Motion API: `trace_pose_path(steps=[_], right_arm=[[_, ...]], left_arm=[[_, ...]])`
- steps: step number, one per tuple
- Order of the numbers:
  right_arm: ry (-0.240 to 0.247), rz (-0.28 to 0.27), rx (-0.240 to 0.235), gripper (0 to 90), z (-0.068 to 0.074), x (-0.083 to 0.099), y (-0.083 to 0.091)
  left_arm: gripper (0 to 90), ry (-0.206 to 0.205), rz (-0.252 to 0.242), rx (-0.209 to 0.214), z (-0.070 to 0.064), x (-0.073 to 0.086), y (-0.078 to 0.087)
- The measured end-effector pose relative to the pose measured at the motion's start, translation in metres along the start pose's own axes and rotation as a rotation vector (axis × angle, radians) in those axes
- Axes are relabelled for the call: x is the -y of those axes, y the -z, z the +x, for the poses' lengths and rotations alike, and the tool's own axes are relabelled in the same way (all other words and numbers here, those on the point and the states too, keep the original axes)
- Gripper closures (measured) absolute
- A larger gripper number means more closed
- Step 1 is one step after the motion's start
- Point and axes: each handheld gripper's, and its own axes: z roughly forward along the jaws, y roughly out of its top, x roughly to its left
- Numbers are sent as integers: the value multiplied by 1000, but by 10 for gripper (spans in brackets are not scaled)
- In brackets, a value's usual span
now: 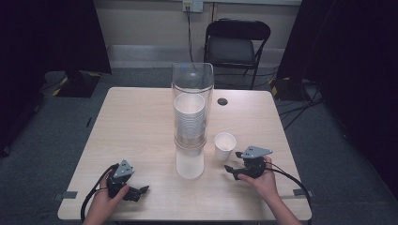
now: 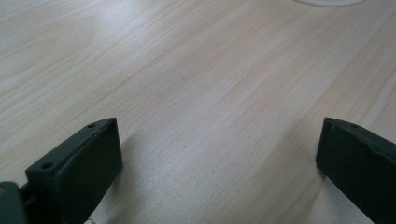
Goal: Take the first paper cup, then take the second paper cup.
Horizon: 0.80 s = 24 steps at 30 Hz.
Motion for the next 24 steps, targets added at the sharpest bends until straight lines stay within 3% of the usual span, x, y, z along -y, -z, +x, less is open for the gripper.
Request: trace_pose_path(steps=[9, 15, 19, 24], right_arm=[[0, -48, -64, 236, 15, -10, 1], [15, -41, -82, 235, 22, -16, -2], [-7, -66, -108, 236, 24, -19, -5], [29, -65, -122, 230, 33, -28, -8]], left_arm=[[0, 0, 0, 1, 0, 0, 0], [0, -1, 1, 1, 0, 0, 0], [0, 0, 0, 1, 0, 0, 0], [0, -1, 0, 1, 0, 0, 0]])
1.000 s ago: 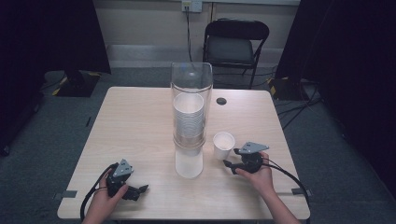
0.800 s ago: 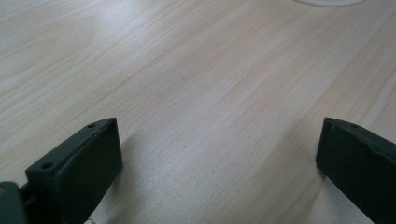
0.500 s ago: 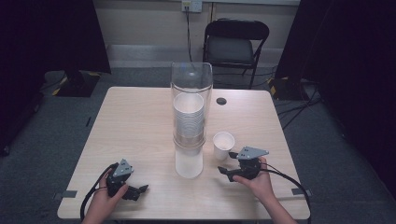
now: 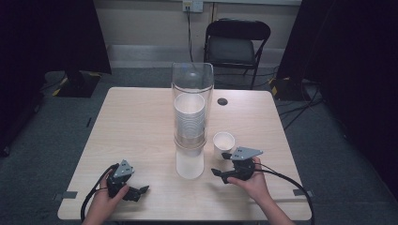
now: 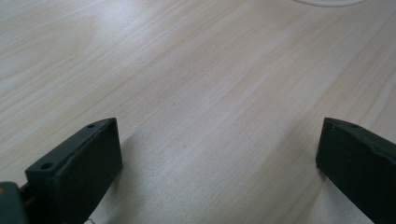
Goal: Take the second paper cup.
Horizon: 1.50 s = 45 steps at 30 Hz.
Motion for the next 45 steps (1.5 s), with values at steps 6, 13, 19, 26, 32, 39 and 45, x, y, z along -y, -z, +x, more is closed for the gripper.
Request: trace_pose_path(steps=[6, 13, 19, 26, 32, 39, 45], right_arm=[[-21, -43, -28, 229, 5, -10, -3], [11, -34, -35, 195, 14, -25, -10], [19, -52, -59, 187, 21, -41, -20], [-1, -75, -60, 183, 22, -50, -27], [-24, -115, -64, 203, 22, -58, -31], [-59, -140, -59, 222, 14, -60, -42], [10, -146, -65, 226, 23, -74, -48]], left_arm=[[0, 0, 0, 0, 0, 0, 0], [0, 0, 0, 0, 0, 0, 0], [0, 0, 0, 0, 0, 0, 0], [0, 0, 0, 0, 0, 0, 0], [0, 0, 0, 0, 0, 0, 0], [0, 1, 0, 0, 0, 0, 0], [0, 0, 0, 0, 0, 0, 0]])
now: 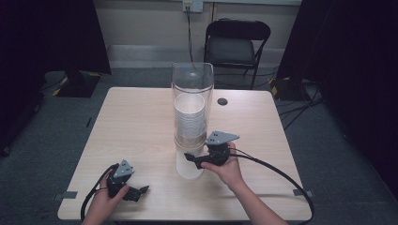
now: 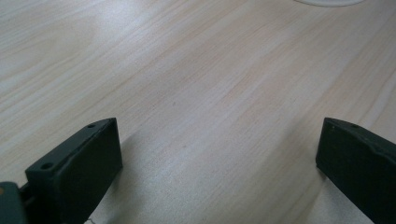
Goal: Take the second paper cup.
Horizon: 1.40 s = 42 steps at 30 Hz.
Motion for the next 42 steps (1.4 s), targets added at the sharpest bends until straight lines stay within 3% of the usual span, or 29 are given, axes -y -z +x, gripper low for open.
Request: trace_pose_path(steps=[7, 11, 15, 18, 19, 21, 22, 24, 25, 31, 37, 42], right_arm=[[13, -14, 24, 315, -1, 1, -2], [48, -12, 43, 335, 1, 3, -4], [-1, -44, 36, 348, 4, 12, -9], [6, -47, 38, 350, 4, 14, -9], [9, -29, 42, 361, 4, 15, -7], [97, 146, 73, 360, 2, 33, -14], [83, 182, 71, 359, 1, 48, -17], [-37, 121, 71, 356, -4, 64, -13], [-57, 106, 72, 355, -5, 66, -11], [-8, 123, 63, 341, -13, 54, 7], [-33, 148, 30, 336, -10, 68, 17], [-15, 152, 26, 334, -8, 71, 27]], left_arm=[[0, 0, 0, 0, 0, 0, 0], [0, 0, 0, 0, 0, 0, 0], [0, 0, 0, 0, 0, 0, 0], [0, 0, 0, 0, 0, 0, 0], [0, 0, 0, 0, 0, 0, 0], [0, 0, 0, 0, 0, 0, 0], [0, 0, 0, 0, 0, 0, 0], [0, 0, 0, 0, 0, 0, 0], [0, -4, 2, 0, 0, 0, 0], [0, -4, 1, 1, 0, 0, 0], [0, -4, 2, 1, 0, 0, 0], [0, -4, 2, 1, 0, 0, 0]])
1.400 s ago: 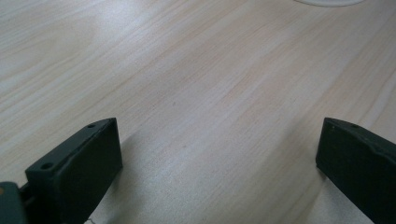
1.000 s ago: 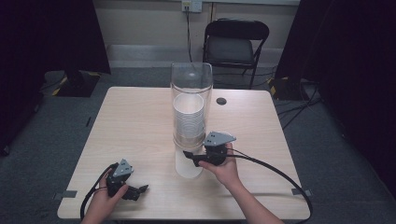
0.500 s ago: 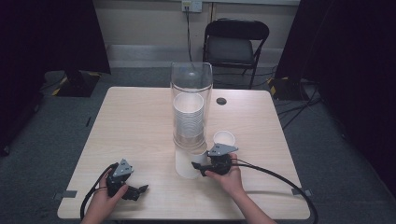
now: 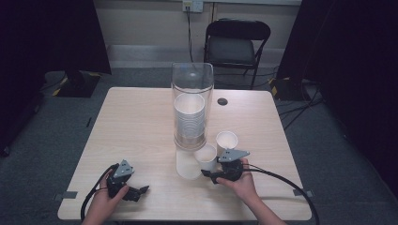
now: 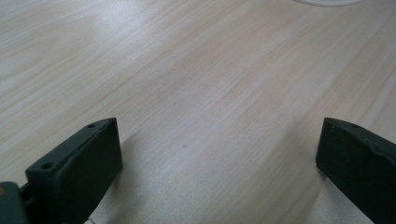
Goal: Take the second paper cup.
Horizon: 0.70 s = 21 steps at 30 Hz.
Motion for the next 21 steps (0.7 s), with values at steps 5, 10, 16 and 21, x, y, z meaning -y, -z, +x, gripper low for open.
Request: trace_pose_path(steps=[5, 10, 16, 21], right_arm=[[-16, 4, -17, 332, 1, 5, 8], [4, 30, -16, 330, 2, 13, 16], [-19, 52, -4, 328, -5, 26, 25], [-25, 59, 1, 324, -9, 32, 32]], left_arm=[[0, 0, 0, 0, 0, 0, 0], [0, 0, 0, 0, 0, 0, 0], [0, 0, 0, 0, 0, 0, 0], [0, 0, 0, 0, 0, 0, 0]])
